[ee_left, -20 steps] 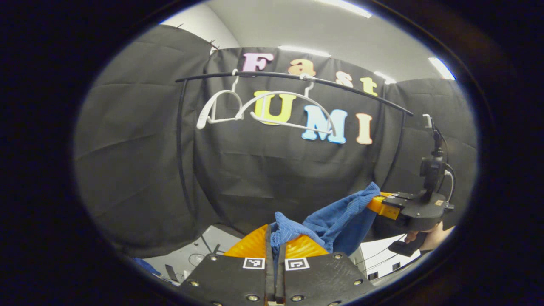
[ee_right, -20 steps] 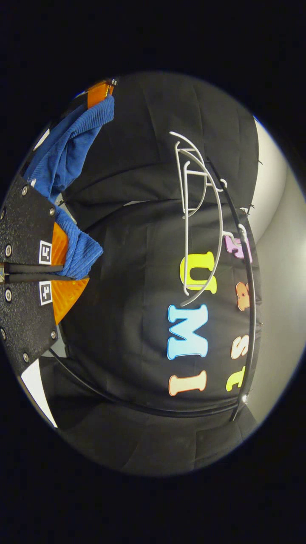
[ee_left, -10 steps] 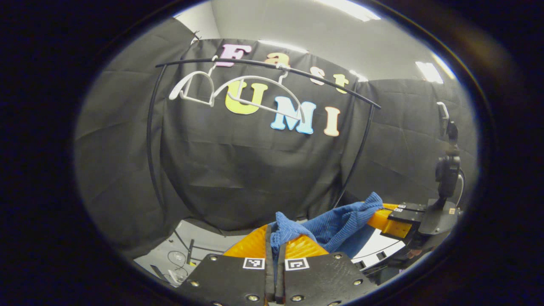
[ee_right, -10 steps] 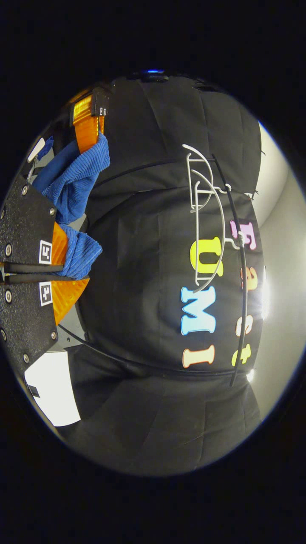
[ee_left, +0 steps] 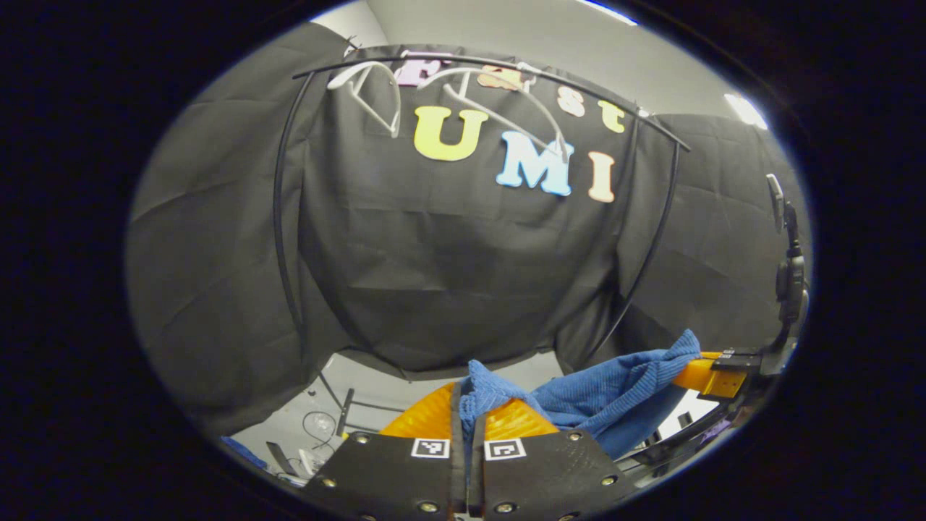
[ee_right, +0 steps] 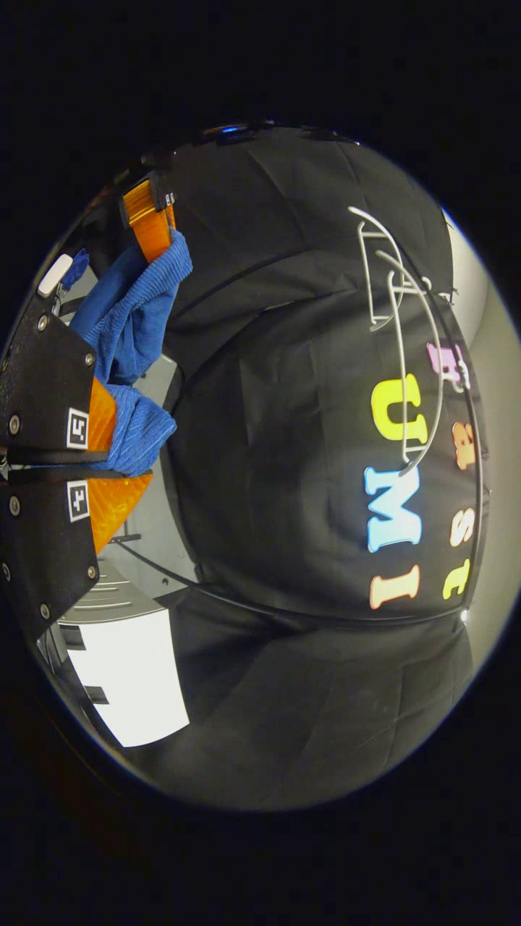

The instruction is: Grasp the clothes on the hanger with both hands and then place them into the laundry hamper below.

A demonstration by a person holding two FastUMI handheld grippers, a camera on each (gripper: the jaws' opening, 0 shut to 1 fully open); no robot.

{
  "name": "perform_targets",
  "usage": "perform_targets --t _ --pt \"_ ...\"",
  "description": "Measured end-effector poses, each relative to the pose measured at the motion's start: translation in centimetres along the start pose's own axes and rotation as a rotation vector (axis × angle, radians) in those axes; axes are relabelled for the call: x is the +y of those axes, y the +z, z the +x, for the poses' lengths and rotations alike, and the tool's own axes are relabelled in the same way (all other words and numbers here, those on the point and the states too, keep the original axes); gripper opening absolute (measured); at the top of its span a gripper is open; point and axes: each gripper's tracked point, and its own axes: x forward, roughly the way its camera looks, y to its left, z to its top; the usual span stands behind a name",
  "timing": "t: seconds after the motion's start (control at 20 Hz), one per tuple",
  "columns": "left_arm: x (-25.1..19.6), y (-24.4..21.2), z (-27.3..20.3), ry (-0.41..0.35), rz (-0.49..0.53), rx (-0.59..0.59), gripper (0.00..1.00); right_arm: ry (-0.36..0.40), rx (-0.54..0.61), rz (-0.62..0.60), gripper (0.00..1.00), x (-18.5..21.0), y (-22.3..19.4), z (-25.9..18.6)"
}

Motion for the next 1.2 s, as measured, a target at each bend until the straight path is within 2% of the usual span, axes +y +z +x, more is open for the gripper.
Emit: perform_targets --t 0.05,0.15,0.2,0.4,0.8,0.95,1.0,1.05,1.15,1.2 --pt "0.8 -1.4 0.3 0.011 0.01 0.02 0.07 -0.012 0.031 0.015 0.02 -0.3 -1.2 0.6" --pt "1.6 -3.4 1.4 0.017 0.027 0.062 0.07 -0.031 0.086 0.061 0.02 -0.5 -3.6 1.5" --pt "1.9 -4.4 1.9 0.013 0.037 0.084 0.03 -0.038 0.111 0.081 0.02 -0.8 -4.8 1.8" --pt "1.4 -7.4 4.3 -0.034 0.056 0.147 0.05 -0.079 0.172 0.133 0.02 -1.8 -8.4 2.6" --pt "0.9 -11.6 6.5 -0.064 0.078 0.228 0.05 -0.116 0.243 0.193 0.03 -2.6 -11.2 4.0" --pt "1.0 -12.1 6.4 -0.067 0.077 0.244 0.05 -0.109 0.251 0.191 0.05 -2.5 -11.5 3.9" --pt "1.1 -12.1 6.3 -0.066 0.074 0.247 0.09 -0.107 0.254 0.188 0.05 -2.5 -11.4 3.8" --pt "1.2 -12.2 6.3 -0.063 0.071 0.248 0.05 -0.099 0.26 0.186 0.05 -2.2 -11.7 3.6" --pt "1.3 -12.2 6.1 -0.056 0.066 0.248 0.09 -0.084 0.271 0.176 0.05 -1.8 -12.4 3.1" --pt "1.2 -12.4 6.1 -0.06 0.061 0.254 0.05 -0.08 0.272 0.171 0.05 -1.6 -12.4 2.7"
